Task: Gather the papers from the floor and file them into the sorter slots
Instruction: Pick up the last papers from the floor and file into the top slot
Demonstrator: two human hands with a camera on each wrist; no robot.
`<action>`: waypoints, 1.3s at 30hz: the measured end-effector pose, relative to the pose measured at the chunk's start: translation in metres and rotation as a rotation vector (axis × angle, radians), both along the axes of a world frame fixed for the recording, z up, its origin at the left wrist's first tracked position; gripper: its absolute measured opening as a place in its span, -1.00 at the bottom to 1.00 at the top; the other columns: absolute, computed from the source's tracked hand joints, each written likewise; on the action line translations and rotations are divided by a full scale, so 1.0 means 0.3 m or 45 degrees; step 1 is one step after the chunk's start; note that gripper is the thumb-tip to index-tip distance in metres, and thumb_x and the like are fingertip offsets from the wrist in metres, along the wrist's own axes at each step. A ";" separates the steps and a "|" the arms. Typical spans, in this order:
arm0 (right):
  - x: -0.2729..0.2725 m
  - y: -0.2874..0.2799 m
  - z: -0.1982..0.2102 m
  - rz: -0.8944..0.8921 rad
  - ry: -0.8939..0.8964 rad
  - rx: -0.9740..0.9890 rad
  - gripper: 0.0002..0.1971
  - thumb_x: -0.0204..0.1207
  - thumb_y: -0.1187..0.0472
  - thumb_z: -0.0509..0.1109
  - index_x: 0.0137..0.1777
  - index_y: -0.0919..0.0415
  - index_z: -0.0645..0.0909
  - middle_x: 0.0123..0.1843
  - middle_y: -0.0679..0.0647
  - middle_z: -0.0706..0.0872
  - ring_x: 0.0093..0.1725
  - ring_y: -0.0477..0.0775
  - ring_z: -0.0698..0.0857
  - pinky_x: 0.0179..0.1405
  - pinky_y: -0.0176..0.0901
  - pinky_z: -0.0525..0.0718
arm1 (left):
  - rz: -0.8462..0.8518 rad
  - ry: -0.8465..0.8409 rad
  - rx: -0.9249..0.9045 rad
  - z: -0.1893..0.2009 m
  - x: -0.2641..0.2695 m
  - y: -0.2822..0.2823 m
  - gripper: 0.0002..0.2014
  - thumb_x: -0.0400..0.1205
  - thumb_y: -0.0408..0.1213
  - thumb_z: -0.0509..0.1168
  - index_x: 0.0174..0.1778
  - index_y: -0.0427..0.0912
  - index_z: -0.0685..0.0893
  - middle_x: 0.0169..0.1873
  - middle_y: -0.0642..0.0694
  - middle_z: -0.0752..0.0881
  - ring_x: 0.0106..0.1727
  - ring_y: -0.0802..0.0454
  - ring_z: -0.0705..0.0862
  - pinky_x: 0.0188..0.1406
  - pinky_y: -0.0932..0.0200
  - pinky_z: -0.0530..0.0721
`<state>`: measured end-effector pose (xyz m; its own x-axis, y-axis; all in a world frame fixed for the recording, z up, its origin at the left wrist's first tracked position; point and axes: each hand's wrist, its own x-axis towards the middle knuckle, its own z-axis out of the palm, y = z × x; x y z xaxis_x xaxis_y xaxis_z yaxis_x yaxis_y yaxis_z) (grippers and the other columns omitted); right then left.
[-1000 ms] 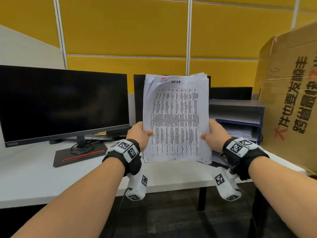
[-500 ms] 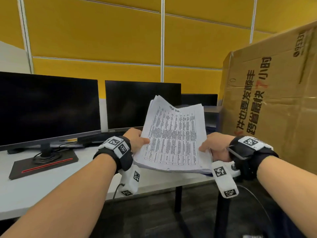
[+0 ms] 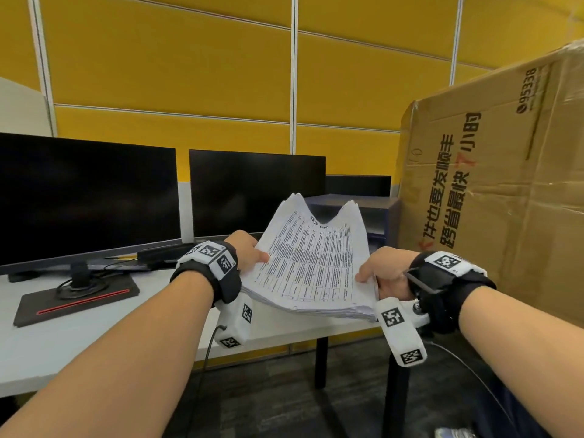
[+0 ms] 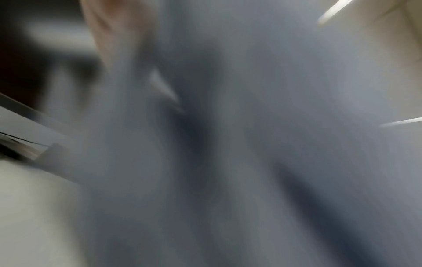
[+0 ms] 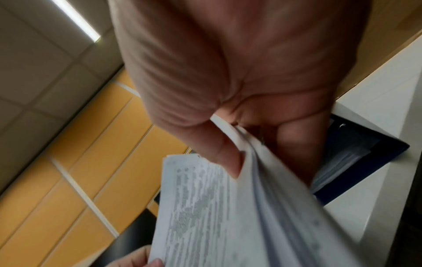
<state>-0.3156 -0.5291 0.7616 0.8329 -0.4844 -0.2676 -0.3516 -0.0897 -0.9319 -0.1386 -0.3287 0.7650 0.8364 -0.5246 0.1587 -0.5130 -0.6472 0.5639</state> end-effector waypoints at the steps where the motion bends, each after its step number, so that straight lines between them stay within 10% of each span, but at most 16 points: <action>1: 0.005 0.008 -0.010 0.032 -0.013 0.017 -0.67 0.60 0.57 0.15 0.33 0.40 0.47 0.32 0.34 0.66 0.30 0.41 0.64 0.18 0.31 0.61 | 0.001 0.012 -0.017 -0.005 0.004 0.011 -0.81 0.63 -0.17 0.37 0.05 -0.21 0.72 -0.15 -0.04 0.73 -0.14 0.02 0.69 -0.03 0.13 0.64; 9: 0.287 0.175 -0.144 0.089 -0.262 -0.593 -0.79 0.49 0.48 0.31 -0.10 0.12 0.56 0.11 0.14 0.74 0.13 0.22 0.71 0.14 0.22 0.71 | 0.246 -0.039 -0.426 -0.144 0.161 0.174 -0.91 0.60 -0.31 0.39 -0.05 -0.14 0.62 -0.06 -0.06 0.72 -0.06 -0.03 0.68 0.02 0.04 0.66; 17: 0.559 0.238 -0.368 -0.107 -0.340 -0.652 -0.61 0.58 0.41 0.24 0.35 0.07 0.46 0.23 0.04 0.65 0.11 0.05 0.62 0.16 -0.14 0.56 | 0.227 0.139 -0.724 -0.334 0.343 0.239 -0.66 0.58 -0.18 0.42 0.24 -0.09 0.53 0.13 -0.06 0.72 0.12 -0.06 0.72 0.15 -0.07 0.71; 23: 0.582 0.219 -0.349 -0.032 -0.360 -0.668 -0.60 0.50 0.41 0.32 0.30 0.10 0.47 0.20 0.04 0.67 0.18 0.07 0.64 0.19 -0.14 0.59 | 0.116 -0.038 -1.185 -0.130 0.280 0.227 -0.73 0.63 -0.05 0.33 0.19 -0.06 0.61 0.01 0.03 0.72 0.03 0.12 0.69 0.03 0.10 0.63; 29: 0.585 0.223 -0.173 -0.075 -0.756 -0.401 -0.59 0.46 0.32 0.49 0.24 0.12 0.45 0.11 0.00 0.69 0.05 0.00 0.70 -0.08 -0.14 0.69 | 0.138 0.010 -1.224 -0.106 0.261 0.213 -0.88 0.70 -0.17 0.25 0.10 -0.05 0.62 -0.07 0.06 0.72 -0.02 0.10 0.69 -0.10 0.20 0.61; 35: 0.595 0.223 -0.083 -0.070 -0.852 -0.494 -0.61 0.54 0.33 0.39 0.36 0.18 0.50 0.20 0.05 0.70 0.19 0.07 0.68 0.09 -0.10 0.64 | 0.181 0.078 -1.260 -0.107 0.273 0.208 -0.85 0.65 -0.20 0.33 0.09 -0.13 0.65 0.01 -0.11 0.77 0.05 -0.08 0.75 0.13 -0.11 0.71; 39: 0.582 0.227 -0.079 -0.038 -0.857 -0.516 -0.62 0.57 0.33 0.37 0.38 0.20 0.49 0.22 0.05 0.69 0.20 0.06 0.66 0.09 -0.14 0.59 | 0.207 -0.030 -1.289 -0.093 0.276 0.208 -0.81 0.60 -0.22 0.40 0.05 -0.17 0.57 -0.05 -0.07 0.72 -0.07 0.05 0.72 -0.08 0.09 0.72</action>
<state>-0.1409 -0.4610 0.7380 0.7384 -0.4608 0.4924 0.2694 -0.4679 -0.8417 -0.0559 -0.2662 0.7372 0.8765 -0.0161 0.4812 -0.4793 0.0641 0.8753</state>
